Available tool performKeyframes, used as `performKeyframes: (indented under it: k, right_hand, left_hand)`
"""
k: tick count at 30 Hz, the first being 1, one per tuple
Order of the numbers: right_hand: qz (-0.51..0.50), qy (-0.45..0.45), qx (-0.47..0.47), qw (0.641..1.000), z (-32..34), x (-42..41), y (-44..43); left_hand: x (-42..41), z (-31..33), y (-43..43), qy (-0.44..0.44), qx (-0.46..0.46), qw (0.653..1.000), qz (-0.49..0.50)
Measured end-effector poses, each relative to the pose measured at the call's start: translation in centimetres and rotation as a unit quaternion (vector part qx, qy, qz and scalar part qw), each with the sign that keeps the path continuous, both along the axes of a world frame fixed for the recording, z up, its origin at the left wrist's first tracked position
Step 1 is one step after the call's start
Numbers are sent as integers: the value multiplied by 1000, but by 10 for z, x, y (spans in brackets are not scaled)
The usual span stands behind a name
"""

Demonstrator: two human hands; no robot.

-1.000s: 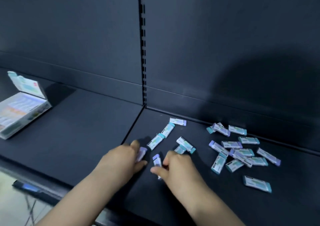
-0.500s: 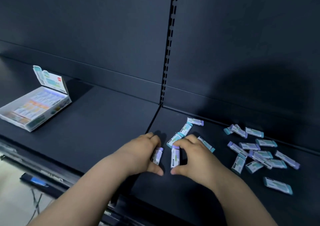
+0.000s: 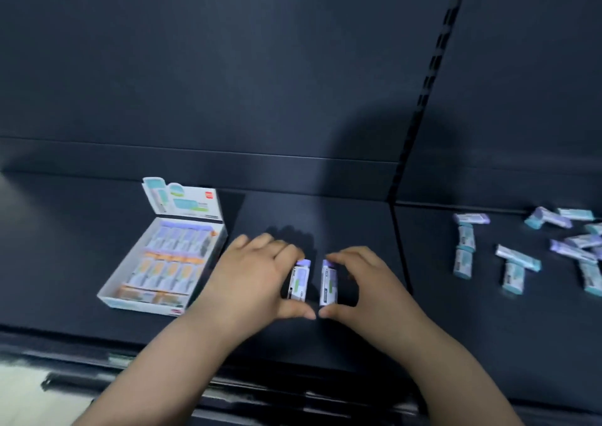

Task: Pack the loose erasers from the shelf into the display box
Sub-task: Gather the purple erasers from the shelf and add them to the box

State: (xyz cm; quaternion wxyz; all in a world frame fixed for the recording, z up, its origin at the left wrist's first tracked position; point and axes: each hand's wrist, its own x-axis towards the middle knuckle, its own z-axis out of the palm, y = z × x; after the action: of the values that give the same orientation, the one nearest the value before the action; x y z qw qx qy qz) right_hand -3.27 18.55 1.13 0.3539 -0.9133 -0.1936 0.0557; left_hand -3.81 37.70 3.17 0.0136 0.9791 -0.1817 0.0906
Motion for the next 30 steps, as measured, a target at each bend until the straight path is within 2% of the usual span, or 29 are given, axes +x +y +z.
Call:
performKeyframes:
  k: [12,20,25,30]
  right_hand:
    - [22,8,13,1000,14,4,84]
    - [21,-1,-2,1000,18,18,146]
    - [-23,-36,-85,995,22,24,190]
    - [-71,-76,-243,964,20,26,221]
  left_hand:
    - [-18,5,116,19,-33,991,126]
    - [-15,4,188,75,10,983,169]
    - [-11,3,214,111,25,986,122]
    - [1,-5,220,187,-49,979,71]
